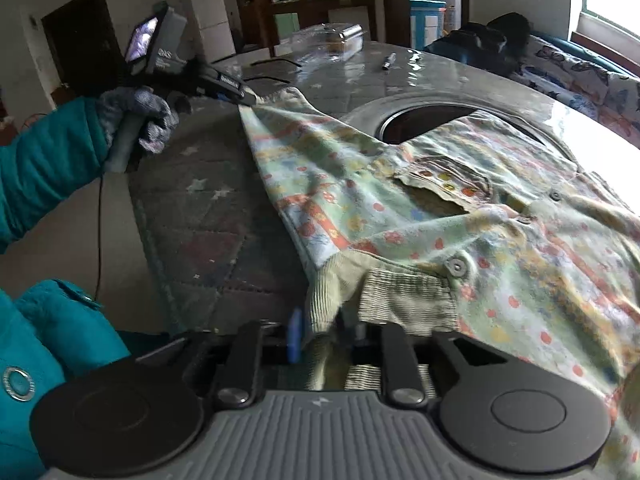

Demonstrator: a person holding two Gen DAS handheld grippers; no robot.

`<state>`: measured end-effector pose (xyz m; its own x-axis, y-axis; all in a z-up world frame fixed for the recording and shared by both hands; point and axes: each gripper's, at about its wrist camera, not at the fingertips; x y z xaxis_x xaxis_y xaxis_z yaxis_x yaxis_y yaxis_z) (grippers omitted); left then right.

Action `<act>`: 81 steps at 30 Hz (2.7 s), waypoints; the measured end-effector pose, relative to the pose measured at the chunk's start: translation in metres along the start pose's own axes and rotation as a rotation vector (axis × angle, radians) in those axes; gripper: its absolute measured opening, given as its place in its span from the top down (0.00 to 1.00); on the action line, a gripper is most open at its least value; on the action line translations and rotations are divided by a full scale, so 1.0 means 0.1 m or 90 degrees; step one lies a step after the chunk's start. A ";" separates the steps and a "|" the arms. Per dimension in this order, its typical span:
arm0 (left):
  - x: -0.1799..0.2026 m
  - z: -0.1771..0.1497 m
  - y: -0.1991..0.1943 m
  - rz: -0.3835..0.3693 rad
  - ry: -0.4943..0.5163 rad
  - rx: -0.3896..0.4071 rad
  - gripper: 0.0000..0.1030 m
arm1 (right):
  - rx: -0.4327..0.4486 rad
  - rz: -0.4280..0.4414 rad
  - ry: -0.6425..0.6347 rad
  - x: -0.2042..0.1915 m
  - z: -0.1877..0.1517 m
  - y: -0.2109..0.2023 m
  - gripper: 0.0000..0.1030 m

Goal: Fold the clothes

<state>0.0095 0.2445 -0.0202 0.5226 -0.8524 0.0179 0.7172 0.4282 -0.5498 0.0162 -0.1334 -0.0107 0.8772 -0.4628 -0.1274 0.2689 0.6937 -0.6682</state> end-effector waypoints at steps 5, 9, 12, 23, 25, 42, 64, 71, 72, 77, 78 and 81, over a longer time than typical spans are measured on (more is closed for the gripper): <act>-0.08 0.00 0.00 0.029 0.003 0.002 0.81 | 0.026 0.011 0.018 0.06 0.09 -0.13 0.72; 0.13 0.03 -0.03 -0.021 0.029 0.008 0.82 | 0.066 -0.038 0.044 0.26 0.17 -0.27 0.63; 0.29 0.05 -0.06 -0.059 0.048 0.013 0.82 | 0.078 -0.094 0.072 0.50 0.17 -0.28 0.63; 0.54 -0.05 0.15 -0.070 0.097 -0.017 0.72 | 0.058 -0.237 0.181 1.18 -0.22 -0.29 0.61; 0.52 -0.04 0.16 -0.070 0.097 -0.020 0.72 | 0.056 -0.250 0.191 1.22 -0.29 -0.33 0.58; 1.48 0.02 -0.37 -0.265 0.144 0.008 0.72 | 0.056 -0.306 0.208 1.02 -0.61 -0.78 0.55; 2.87 -0.65 -0.75 -0.476 0.321 -0.057 0.65 | 0.092 -0.501 0.356 1.41 -1.35 -1.57 0.55; 2.89 -0.58 -0.79 -0.482 0.323 -0.046 0.61 | 0.104 -0.605 0.394 1.60 -1.55 -1.84 0.55; 2.90 -0.57 -0.80 -0.483 0.322 -0.043 0.60 | 0.105 -0.620 0.400 1.63 -1.58 -1.88 0.55; 2.94 -0.53 -0.85 -0.491 0.322 -0.033 0.57 | 0.105 -0.654 0.423 1.76 -1.68 -1.93 0.56; 2.95 -0.53 -0.86 -0.493 0.323 -0.032 0.56 | 0.107 -0.658 0.431 1.79 -1.70 -1.93 0.56; 2.98 -0.54 -0.89 -0.499 0.326 -0.033 0.55 | 0.122 -0.660 0.450 1.82 -1.74 -1.93 0.56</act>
<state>0.0771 -0.0639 -0.0111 -0.3764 -0.9258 0.0349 0.7512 -0.3270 -0.5733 0.0551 -0.4475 -0.0326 -0.1652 -0.9862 -0.0113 0.8046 -0.1281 -0.5798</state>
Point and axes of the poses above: each gripper's, at about its wrist camera, not at the fingertips, and y roughly the way its jaws point, x to its right, z to its top, and after that the axes turned 7 degrees about x, right-handed
